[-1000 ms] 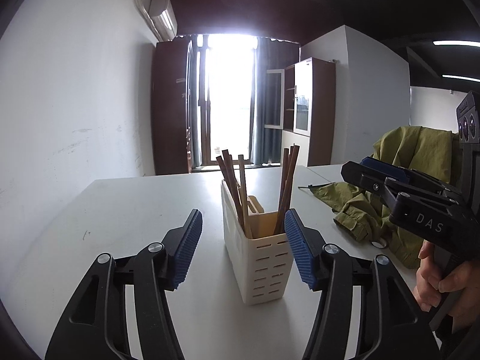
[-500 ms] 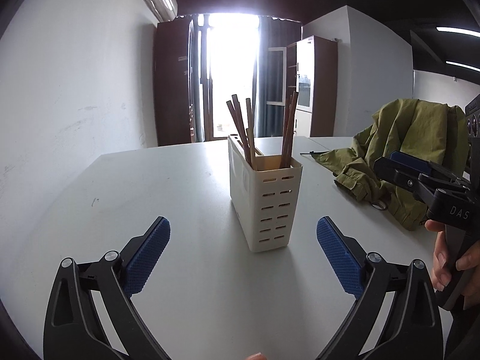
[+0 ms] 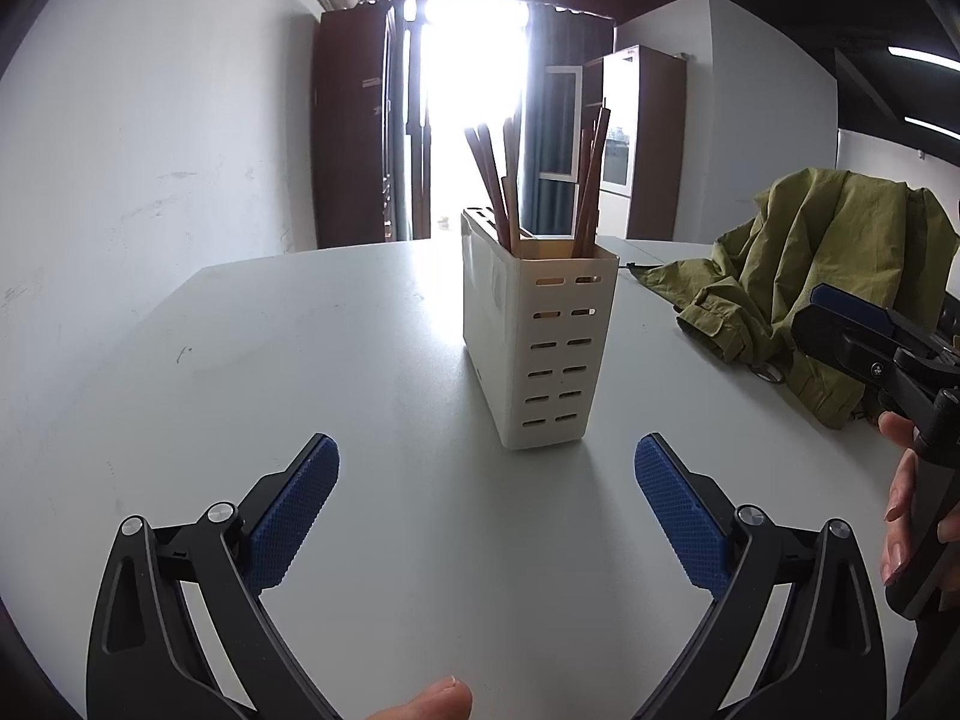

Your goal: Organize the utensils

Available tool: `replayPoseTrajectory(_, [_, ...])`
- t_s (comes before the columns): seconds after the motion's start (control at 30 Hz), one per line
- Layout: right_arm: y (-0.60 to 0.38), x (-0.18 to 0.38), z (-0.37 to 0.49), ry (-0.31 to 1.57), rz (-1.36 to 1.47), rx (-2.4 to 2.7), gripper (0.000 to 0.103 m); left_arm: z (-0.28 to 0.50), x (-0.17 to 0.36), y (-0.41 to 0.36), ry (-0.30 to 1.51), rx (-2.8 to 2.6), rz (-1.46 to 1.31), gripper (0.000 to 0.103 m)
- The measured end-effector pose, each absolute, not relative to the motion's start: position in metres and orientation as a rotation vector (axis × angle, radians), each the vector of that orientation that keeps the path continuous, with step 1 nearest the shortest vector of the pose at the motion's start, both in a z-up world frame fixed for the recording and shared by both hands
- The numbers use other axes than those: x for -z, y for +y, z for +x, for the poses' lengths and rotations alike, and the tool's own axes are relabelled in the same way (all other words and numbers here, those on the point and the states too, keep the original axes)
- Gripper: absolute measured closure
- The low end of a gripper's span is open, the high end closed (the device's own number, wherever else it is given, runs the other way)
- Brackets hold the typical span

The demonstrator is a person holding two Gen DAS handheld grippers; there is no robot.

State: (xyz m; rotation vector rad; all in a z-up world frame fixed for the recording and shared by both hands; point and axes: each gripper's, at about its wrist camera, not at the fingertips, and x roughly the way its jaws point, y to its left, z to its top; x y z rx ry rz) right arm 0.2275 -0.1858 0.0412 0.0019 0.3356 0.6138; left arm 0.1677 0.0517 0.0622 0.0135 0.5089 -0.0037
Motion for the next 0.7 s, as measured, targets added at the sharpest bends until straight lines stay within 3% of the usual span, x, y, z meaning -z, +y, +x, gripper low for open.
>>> replayPoseTrajectory(0.7, [-0.1794, -0.0335, 0.2306, 0.38, 0.002, -0.652, 0.006, 0.1584, -0.0587, 0.0431, 0.488, -0.003, 0.077, 0.006])
